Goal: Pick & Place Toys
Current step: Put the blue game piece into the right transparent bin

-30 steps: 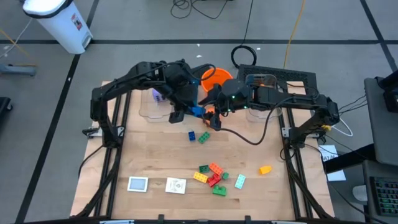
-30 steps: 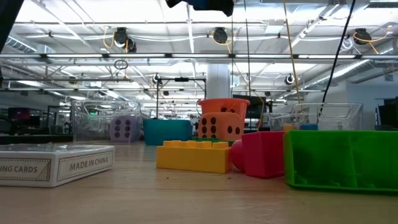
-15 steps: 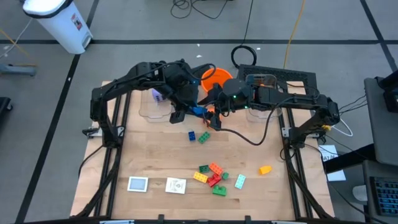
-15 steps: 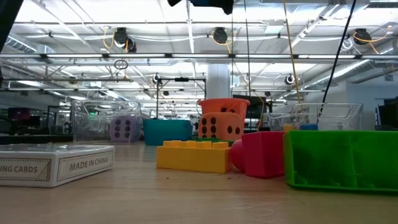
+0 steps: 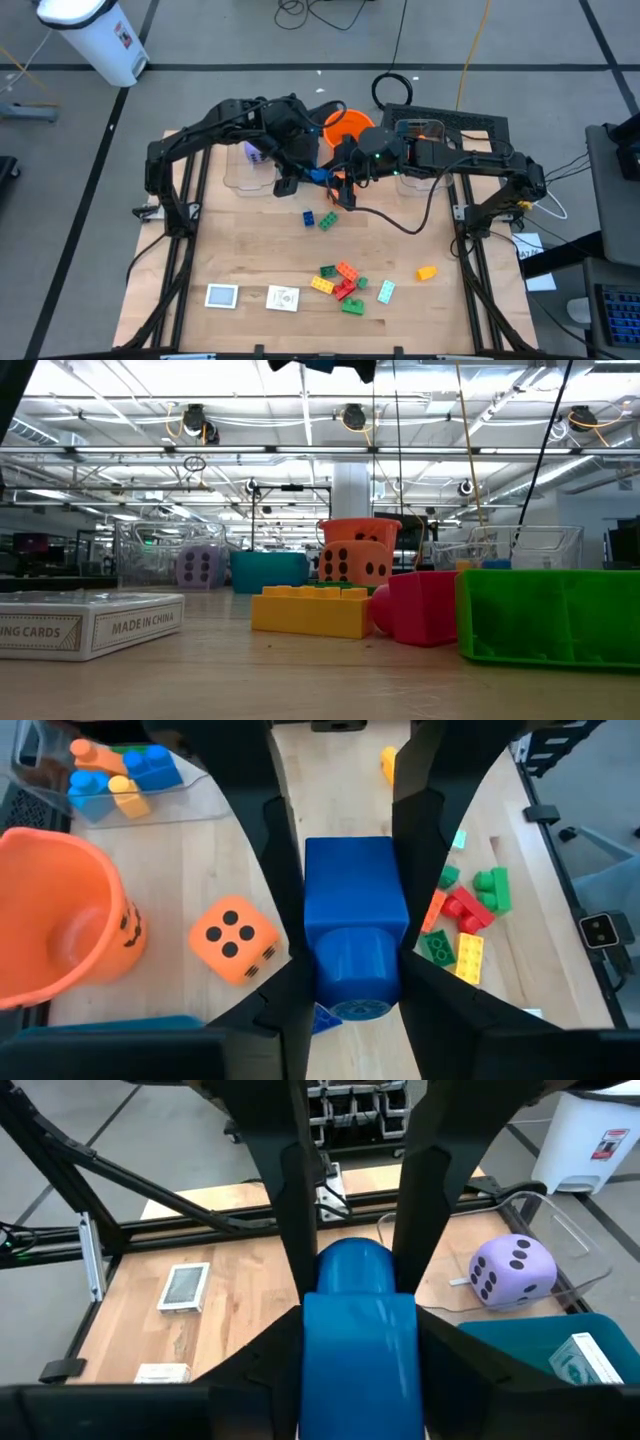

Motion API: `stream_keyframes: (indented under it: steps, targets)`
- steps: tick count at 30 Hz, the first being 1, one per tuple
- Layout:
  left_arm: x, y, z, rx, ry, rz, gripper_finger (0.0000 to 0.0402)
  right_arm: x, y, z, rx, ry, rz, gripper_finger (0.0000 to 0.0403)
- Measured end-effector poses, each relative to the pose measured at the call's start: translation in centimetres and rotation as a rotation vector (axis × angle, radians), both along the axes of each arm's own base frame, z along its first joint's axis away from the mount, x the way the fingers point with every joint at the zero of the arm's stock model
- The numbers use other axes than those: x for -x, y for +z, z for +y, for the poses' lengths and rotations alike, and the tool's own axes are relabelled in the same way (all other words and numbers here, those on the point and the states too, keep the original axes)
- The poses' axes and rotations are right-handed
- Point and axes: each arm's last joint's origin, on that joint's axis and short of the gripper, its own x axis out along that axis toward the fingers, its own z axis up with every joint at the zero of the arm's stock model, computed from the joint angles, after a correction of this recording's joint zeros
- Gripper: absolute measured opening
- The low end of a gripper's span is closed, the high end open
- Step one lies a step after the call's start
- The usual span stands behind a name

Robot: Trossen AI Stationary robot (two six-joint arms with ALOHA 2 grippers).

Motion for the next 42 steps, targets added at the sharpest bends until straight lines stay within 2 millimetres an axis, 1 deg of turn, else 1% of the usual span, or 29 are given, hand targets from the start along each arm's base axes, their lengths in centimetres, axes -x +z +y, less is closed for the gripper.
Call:
stream_keyframes:
  steps: [2, 6, 9, 12, 17, 21, 24, 27, 30, 35, 38, 42]
  targets:
    - [0.0, 0.0, 0.0, 0.005, 0.001, 0.001, 0.0169, 0.0, 0.0, 0.0, 0.001, 0.002, 0.002, 0.0134]
    - [0.0, 0.0, -0.1, 0.011, 0.0, 0.0, 0.0208, 0.0, 0.0, 0.0, 0.001, 0.0, 0.002, 0.0137]
    - [0.0, 0.0, -0.1, 0.01, 0.001, 0.001, 0.0225, 0.0, 0.0, 0.0, 0.01, -0.001, 0.001, 0.014]
    - [0.6, 0.6, 0.1, -0.017, 0.027, -0.013, 0.0232, -0.1, 0.2, -0.2, 0.016, -0.009, -0.027, 0.0138]
    - [3.1, 2.9, 0.4, -0.083, 0.089, -0.102, 0.0234, -0.1, 1.6, -0.9, 0.021, -0.03, -0.152, 0.0139]
    - [5.4, 5.4, 0.9, -0.095, 0.156, -0.242, 0.0234, -0.3, 2.6, -1.6, 0.0, -0.055, -0.268, 0.0139]
    - [7.0, 7.2, 1.3, -0.106, 0.197, -0.351, 0.0234, -0.3, 3.3, -1.8, 0.004, -0.061, -0.337, 0.0138]
    - [8.4, 8.4, 1.7, -0.123, 0.231, -0.43, 0.0234, -0.3, 4.0, -1.8, 0.012, -0.057, -0.404, 0.014]
    - [9.4, 9.1, 2.2, -0.111, 0.271, -0.471, 0.0234, -0.3, 4.8, -1.7, 0.022, -0.053, -0.487, 0.0139]
    - [9.5, 9.2, 2.7, -0.021, 0.208, -0.497, 0.0234, 0.0, 6.5, -1.7, 0.027, -0.054, -0.671, 0.014]
    - [8.7, 8.9, 2.8, -0.003, 0.18, -0.486, 0.0234, 0.3, 7.3, -1.8, 0.029, -0.056, -0.754, 0.014]
    - [7.2, 8.3, 3.0, 0.016, 0.159, -0.482, 0.0234, 0.6, 8.1, -1.8, 0.043, -0.054, -0.842, 0.0139]
